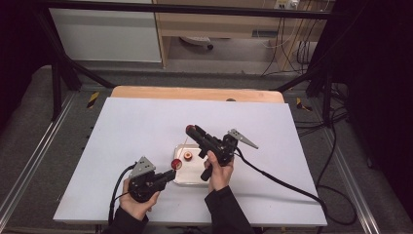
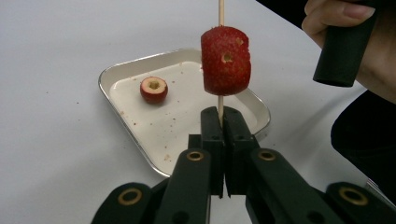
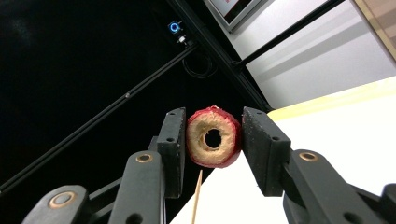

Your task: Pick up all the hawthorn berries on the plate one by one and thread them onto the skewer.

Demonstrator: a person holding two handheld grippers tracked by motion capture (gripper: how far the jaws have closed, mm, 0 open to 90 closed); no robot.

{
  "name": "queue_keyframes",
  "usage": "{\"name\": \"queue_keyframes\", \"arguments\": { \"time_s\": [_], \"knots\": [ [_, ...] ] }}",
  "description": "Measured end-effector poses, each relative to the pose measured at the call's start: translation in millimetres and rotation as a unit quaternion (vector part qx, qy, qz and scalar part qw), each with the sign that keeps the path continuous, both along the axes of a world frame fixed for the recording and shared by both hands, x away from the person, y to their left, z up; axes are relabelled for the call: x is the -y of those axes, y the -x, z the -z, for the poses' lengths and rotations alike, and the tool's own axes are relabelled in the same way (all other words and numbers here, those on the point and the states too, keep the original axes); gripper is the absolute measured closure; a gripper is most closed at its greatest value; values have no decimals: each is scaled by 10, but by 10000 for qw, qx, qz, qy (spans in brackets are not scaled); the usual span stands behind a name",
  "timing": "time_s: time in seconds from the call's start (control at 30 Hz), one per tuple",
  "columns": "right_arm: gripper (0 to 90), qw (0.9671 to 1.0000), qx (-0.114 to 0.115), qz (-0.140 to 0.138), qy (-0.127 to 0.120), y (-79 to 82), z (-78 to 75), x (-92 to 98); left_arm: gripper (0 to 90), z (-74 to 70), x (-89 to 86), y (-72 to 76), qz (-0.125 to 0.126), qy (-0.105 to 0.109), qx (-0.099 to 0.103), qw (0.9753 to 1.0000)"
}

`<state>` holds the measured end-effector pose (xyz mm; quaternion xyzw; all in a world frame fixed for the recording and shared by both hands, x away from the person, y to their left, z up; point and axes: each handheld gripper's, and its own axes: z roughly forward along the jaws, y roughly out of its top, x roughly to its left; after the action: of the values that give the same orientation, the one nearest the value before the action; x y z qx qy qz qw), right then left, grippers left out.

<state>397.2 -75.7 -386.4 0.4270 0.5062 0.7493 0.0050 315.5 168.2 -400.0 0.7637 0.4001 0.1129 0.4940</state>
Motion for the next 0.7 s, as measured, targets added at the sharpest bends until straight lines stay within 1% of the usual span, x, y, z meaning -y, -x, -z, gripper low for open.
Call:
{"name": "queue_keyframes", "arguments": {
  "time_s": [0.1, 0.2, 0.47, 0.7],
  "knots": [
    [617, 10000, 14, -9, -47, 7, 5, -7, 881, 2, -2, -6, 5, 26, -26, 10000],
    [617, 10000, 9, -15, -43, 11, 13, -11, 881, 0, -5, -7, -6, 44, -37, 10000],
    [618, 10000, 11, -30, -71, 11, 33, -25, 881, 5, 5, -9, 5, 29, -39, 10000],
    [618, 9999, -47, -93, -96, 26, 74, -54, 881, 4, 3, -13, -12, 57, -52, 10000]
  ]
}}
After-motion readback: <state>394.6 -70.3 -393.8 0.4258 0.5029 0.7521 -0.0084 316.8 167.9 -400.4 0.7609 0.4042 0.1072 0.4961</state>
